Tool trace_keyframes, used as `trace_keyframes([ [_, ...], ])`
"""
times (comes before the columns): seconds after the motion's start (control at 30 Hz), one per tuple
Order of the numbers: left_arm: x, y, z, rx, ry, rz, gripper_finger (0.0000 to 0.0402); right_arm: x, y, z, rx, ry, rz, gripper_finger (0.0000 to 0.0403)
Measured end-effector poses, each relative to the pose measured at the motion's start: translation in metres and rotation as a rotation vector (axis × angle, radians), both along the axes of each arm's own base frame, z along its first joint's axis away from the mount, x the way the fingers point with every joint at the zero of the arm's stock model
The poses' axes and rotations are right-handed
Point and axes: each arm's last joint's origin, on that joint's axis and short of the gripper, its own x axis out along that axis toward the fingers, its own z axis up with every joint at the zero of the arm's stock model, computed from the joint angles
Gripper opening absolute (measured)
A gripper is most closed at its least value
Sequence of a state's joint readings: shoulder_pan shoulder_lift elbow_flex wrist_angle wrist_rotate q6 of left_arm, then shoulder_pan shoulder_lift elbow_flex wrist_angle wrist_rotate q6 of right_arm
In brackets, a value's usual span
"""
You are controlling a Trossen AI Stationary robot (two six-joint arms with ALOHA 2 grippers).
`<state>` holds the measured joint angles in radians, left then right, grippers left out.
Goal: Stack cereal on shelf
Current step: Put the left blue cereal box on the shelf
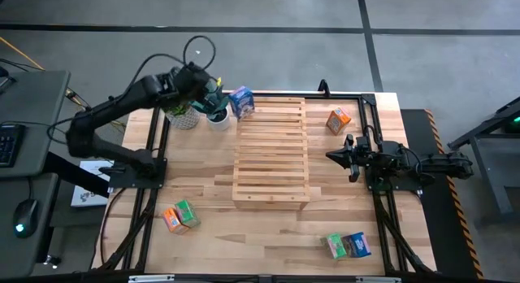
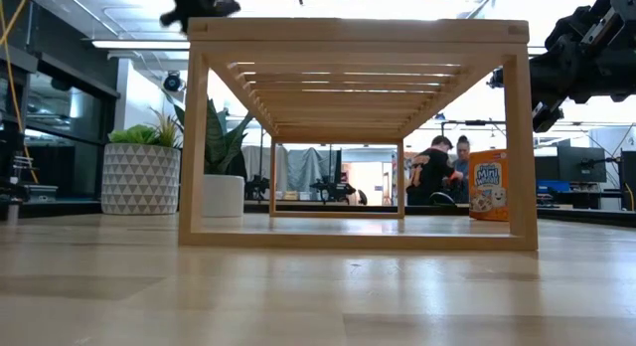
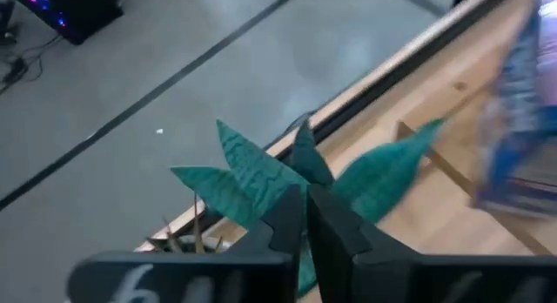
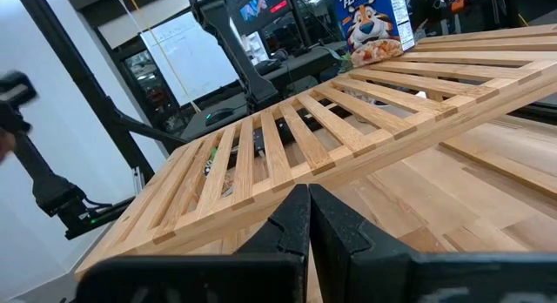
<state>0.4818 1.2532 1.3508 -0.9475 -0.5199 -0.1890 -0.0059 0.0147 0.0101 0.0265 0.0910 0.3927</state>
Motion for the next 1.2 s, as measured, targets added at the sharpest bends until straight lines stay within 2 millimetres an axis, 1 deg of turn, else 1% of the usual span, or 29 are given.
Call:
trace_keyframes([
  [0.1, -0.008, 0.002, -0.02, 0.02, -0.133, -0.062, 0.0013, 0.0, 0.0, 0.0, 0.0, 0.0, 0.0, 0.0],
  [0.23, -0.008, 0.004, -0.042, 0.051, -0.286, -0.19, 0.0002, 0.0, 0.0, 0.0, 0.0, 0.0, 0.0, 0.0],
  [0.37, -0.005, 0.008, -0.06, 0.061, -0.332, -0.241, 0.0001, 0.0, 0.0, 0.0, 0.0, 0.0, 0.0, 0.0],
  [0.5, 0.004, 0.01, -0.073, 0.043, -0.383, -0.334, 0.0, 0.0, 0.0, 0.0, 0.0, 0.0, 0.0, 0.0],
  [0.6, 0.01, 0.012, -0.076, 0.057, -0.434, -0.362, 0.0, 0.0, 0.0, 0.0, 0.0, 0.0, 0.0, 0.0],
  [0.83, 0.021, 0.016, -0.091, 0.0, -0.417, -0.362, 0.0, 0.0, 0.0, 0.0, 0.0, 0.0, 0.0, 0.0],
  [1.03, 0.032, 0.009, -0.1, -0.06, -0.414, -0.39, 0.0, 0.0, 0.0, 0.0, 0.0, 0.0, 0.0, 0.0],
  [1.2, 0.037, 0.0, -0.1, -0.082, -0.427, -0.401, 0.0, 0.0, 0.0, 0.0, 0.0, 0.0, 0.0, 0.0],
])
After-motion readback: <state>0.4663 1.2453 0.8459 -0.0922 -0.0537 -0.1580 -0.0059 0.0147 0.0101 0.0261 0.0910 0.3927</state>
